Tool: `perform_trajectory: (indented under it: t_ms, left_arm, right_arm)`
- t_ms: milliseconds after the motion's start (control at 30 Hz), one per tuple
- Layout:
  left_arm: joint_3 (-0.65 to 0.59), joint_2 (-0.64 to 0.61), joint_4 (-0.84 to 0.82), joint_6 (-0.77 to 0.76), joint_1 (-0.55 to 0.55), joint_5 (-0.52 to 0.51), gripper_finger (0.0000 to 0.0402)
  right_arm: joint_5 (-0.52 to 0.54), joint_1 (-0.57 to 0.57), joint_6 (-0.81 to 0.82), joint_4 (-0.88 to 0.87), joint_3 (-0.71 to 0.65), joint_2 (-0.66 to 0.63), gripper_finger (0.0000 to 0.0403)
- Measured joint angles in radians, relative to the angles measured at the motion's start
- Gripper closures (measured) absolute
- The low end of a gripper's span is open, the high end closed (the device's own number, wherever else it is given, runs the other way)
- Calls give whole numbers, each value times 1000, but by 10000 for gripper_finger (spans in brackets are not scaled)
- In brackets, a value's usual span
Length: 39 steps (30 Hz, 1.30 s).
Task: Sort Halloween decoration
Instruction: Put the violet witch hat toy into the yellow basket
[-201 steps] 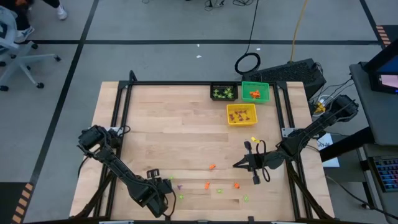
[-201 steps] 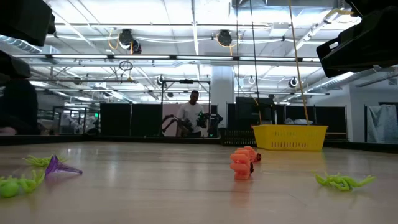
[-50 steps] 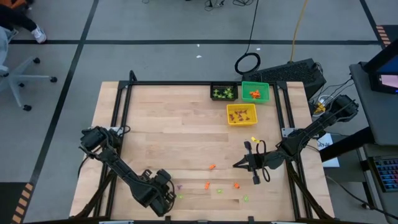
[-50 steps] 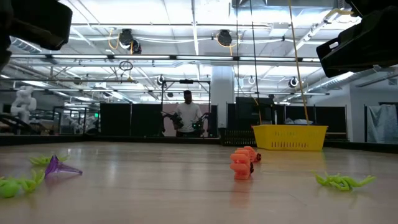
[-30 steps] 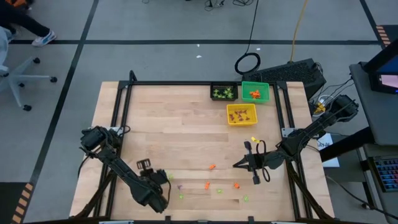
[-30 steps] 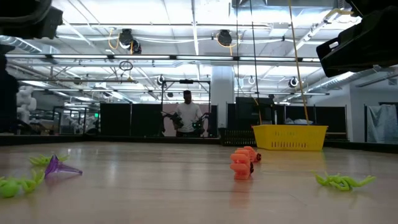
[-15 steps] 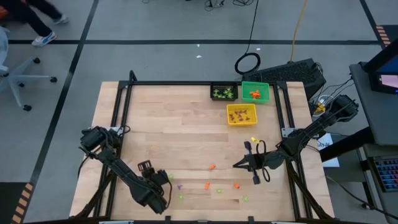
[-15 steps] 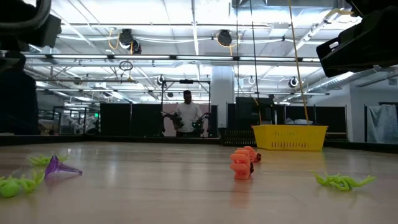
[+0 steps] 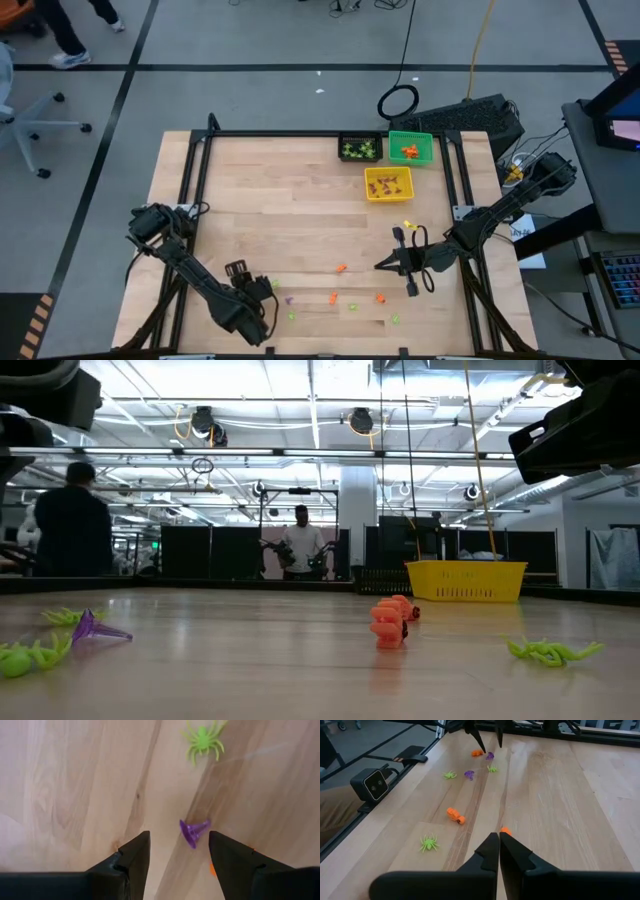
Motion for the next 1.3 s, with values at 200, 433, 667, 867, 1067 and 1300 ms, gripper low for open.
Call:
perform_trajectory:
  t_ms: [200,433,667,867,1067,1300]
  left_arm:
    - [-50,0,30,1,-1,9,206]
    - [-96,-6,101,0,-11,10,206]
    - [-97,-4,102,19,-11,6,206]
    - [-98,-2,107,28,-11,8,254]
    - [-98,-2,89,46,-11,16,327]
    - [-99,-2,59,47,-10,10,372]
  right_arm:
    - [0,0,0,0,0,0,403]
    - [0,0,0,0,0,0,403]
    - [0,0,0,0,0,0,403]
    - [0,0,0,0,0,0,403]
    - [-1,0,0,0,0,0,403]
    - [-1,0,0,0,0,0,403]
